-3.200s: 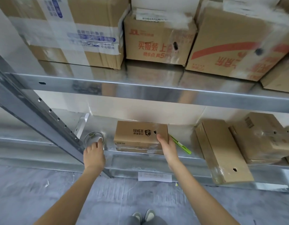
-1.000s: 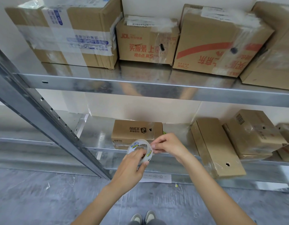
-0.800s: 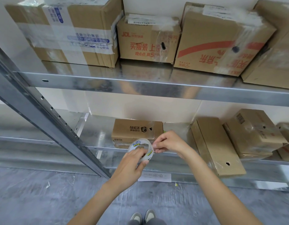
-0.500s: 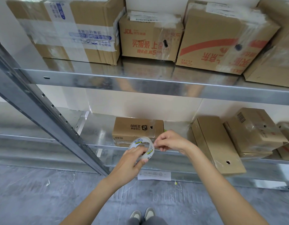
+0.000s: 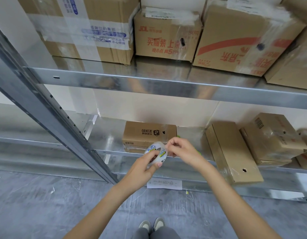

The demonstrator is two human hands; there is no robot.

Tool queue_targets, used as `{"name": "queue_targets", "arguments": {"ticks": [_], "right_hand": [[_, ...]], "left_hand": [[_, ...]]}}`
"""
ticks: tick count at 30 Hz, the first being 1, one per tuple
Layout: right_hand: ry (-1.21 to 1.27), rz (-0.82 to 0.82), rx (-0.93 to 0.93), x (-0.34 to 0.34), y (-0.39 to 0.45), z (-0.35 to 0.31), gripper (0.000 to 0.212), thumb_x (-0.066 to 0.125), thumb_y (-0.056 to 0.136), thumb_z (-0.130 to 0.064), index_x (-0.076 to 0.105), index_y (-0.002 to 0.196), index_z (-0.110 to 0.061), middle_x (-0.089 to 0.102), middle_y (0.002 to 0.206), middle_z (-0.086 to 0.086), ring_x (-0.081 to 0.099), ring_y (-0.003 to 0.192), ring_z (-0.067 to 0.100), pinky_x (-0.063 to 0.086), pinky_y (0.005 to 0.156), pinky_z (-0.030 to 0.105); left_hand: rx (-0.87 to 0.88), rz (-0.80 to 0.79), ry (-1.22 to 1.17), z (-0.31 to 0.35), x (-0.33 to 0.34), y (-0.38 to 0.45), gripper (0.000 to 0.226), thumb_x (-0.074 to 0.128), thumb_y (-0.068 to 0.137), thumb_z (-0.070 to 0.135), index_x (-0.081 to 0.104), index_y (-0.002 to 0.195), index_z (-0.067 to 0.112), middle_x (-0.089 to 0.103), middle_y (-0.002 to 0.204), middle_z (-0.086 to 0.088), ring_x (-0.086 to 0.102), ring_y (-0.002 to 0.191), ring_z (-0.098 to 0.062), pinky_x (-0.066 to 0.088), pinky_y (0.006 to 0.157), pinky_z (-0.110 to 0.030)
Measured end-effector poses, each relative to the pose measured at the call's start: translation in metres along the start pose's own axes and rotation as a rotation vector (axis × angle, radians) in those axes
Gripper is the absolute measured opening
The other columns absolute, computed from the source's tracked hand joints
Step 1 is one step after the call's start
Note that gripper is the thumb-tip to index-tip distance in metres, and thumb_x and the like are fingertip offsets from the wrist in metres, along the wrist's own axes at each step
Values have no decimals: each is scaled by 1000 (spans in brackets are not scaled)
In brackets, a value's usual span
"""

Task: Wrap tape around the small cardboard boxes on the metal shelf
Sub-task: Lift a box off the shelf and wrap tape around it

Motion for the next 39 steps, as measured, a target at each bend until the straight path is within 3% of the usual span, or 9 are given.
{"name": "queue_targets", "arguments": {"ticks": [6, 10, 14, 18, 21, 23, 28, 32, 39], "right_hand": [[196, -11, -11, 2, -6, -2, 14, 66, 89, -6, 56, 79, -8, 58, 77, 8, 56, 74, 16, 48, 79, 30], [99, 48, -63, 6, -6, -10, 17, 62, 90, -1, 54, 77, -8, 59, 72, 3, 55, 65, 7, 47, 68, 20], [-70, 223, -146, 8, -10, -19, 24, 62, 89, -1, 52, 72, -15, 57, 70, 5, 51, 64, 14, 45, 66, 32], [-205, 298, -245, 11, -20, -30, 26, 63, 89, -8, 51, 70, -20, 52, 63, -4, 43, 58, 9, 38, 60, 28], [-87, 342, -300, 10, -30, -33, 15, 63, 88, -5, 56, 76, -6, 57, 67, 14, 50, 64, 27, 42, 63, 36], [24, 354, -281, 7, -33, -33, 12, 64, 88, -3, 57, 78, 0, 58, 70, 20, 52, 67, 31, 45, 67, 38], [205, 267, -154, -4, -31, -29, 15, 73, 78, 6, 59, 84, 3, 62, 74, 6, 59, 64, 5, 50, 66, 16], [157, 333, -169, -7, -29, -31, 17, 70, 79, 9, 56, 82, 0, 57, 73, 6, 54, 64, 7, 46, 64, 16], [287, 449, -134, -24, -23, -27, 16, 71, 79, 6, 61, 91, 3, 65, 69, 11, 64, 56, 10, 48, 58, 16]], "left_hand": [[43, 7, -50, 1, 3, -4, 7, 52, 96, 35, 53, 100, 40, 63, 95, 17, 57, 88, -4, 45, 79, -21], [90, 64, 5, 5, 0, -7, 13, 46, 96, 45, 50, 93, 34, 71, 90, 15, 63, 78, -14, 47, 69, -29], [84, 88, 41, 5, 4, -6, 21, 39, 97, 52, 44, 82, 39, 68, 64, 10, 56, 58, -14, 40, 55, -24], [38, 113, -44, 4, 7, -2, 26, 39, 97, 55, 47, 76, 41, 64, 53, -1, 55, 51, -15, 40, 56, -23], [-32, 112, -191, 4, 10, 4, 37, 43, 95, 57, 51, 76, 26, 60, 47, -3, 54, 48, -14, 41, 61, -21], [-63, 92, -250, 5, 12, 8, 44, 46, 93, 58, 52, 77, 17, 60, 46, -3, 58, 49, -18, 47, 69, -28], [-103, 98, -315, 6, 17, 7, 48, 51, 90, 56, 52, 80, 9, 62, 49, -7, 60, 48, -22, 51, 71, -45], [-93, 114, -294, 18, 21, 0, 58, 49, 86, 62, 56, 84, 5, 67, 56, -7, 54, 60, -37, 42, 69, -41], [100, 72, -242, 46, 25, -15, 34, 48, 92, 34, 62, 86, 4, 71, 73, -2, 61, 87, -31, 45, 82, -48]]}}
Point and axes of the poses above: each hand's wrist, its own y-axis towards the middle knuckle, its own x-axis out of the palm, z = x × y, the point moved 4 cm from there along y, towards the middle knuckle
